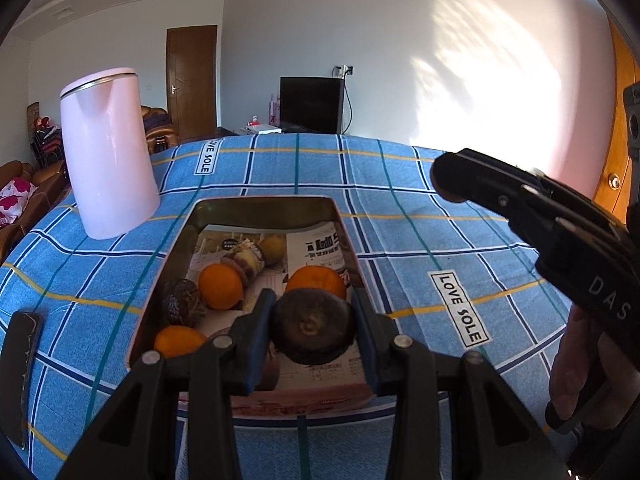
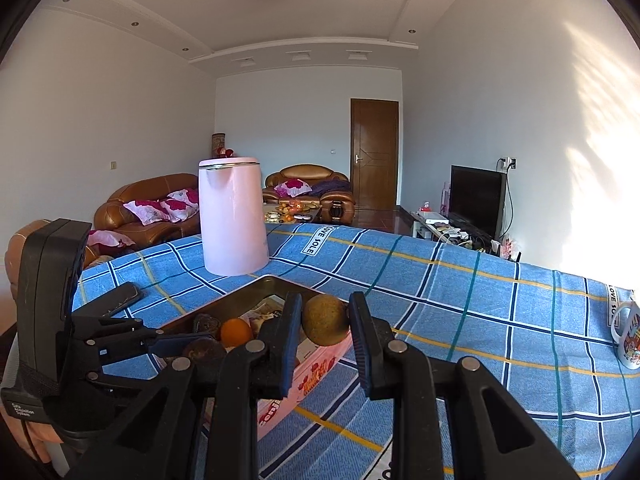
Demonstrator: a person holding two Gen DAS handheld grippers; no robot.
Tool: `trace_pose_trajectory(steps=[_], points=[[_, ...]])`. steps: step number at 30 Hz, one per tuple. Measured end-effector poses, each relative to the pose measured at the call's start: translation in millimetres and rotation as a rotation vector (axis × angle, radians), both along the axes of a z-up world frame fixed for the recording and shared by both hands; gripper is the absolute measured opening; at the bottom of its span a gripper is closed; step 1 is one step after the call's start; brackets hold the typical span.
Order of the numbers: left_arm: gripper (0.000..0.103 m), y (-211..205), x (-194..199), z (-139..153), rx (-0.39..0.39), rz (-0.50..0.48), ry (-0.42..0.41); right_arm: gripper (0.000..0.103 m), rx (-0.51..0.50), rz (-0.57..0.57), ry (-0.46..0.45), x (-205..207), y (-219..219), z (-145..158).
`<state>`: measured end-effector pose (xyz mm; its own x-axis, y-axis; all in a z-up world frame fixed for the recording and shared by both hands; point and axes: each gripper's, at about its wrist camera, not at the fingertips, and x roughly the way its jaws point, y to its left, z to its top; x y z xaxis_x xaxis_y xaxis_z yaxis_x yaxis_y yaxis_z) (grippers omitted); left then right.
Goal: Organize fruits
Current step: 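Lower the dark fruit into the tin and open the left tool, then lower the yellow fruit into the tin and open the right tool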
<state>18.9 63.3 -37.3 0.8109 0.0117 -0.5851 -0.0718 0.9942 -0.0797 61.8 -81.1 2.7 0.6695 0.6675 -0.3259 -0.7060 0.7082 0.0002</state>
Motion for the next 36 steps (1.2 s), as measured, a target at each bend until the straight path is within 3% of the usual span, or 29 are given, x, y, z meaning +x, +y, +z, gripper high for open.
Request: trace_pose_trajectory(steps=[11,25,27,29,31,33,36], points=[[0.04,4,11,-8,-0.021,-0.025,0.066,0.026,-0.011,0.018,0.044,11,9,-3],[0.042,2,13,-11,0.016,-0.045,0.065,0.026,-0.04,0.033,0.093,21,29,-6],[0.05,5,10,-10,-0.007,-0.047,0.055,0.026,-0.04,0.036,0.106,23,32,-7],[0.052,9,7,-7,-0.026,-0.048,0.046,0.026,-0.042,0.043,0.121,26,36,-9],[0.06,12,2,-4,0.002,-0.023,0.023,0.026,-0.051,0.057,0.142,30,42,-12],[0.08,20,-4,1,0.03,0.044,0.001,0.026,-0.066,0.074,0.163,33,53,-16],[0.088,35,-8,6,0.03,0.087,-0.015,0.026,-0.095,0.099,0.185,35,69,-22]])
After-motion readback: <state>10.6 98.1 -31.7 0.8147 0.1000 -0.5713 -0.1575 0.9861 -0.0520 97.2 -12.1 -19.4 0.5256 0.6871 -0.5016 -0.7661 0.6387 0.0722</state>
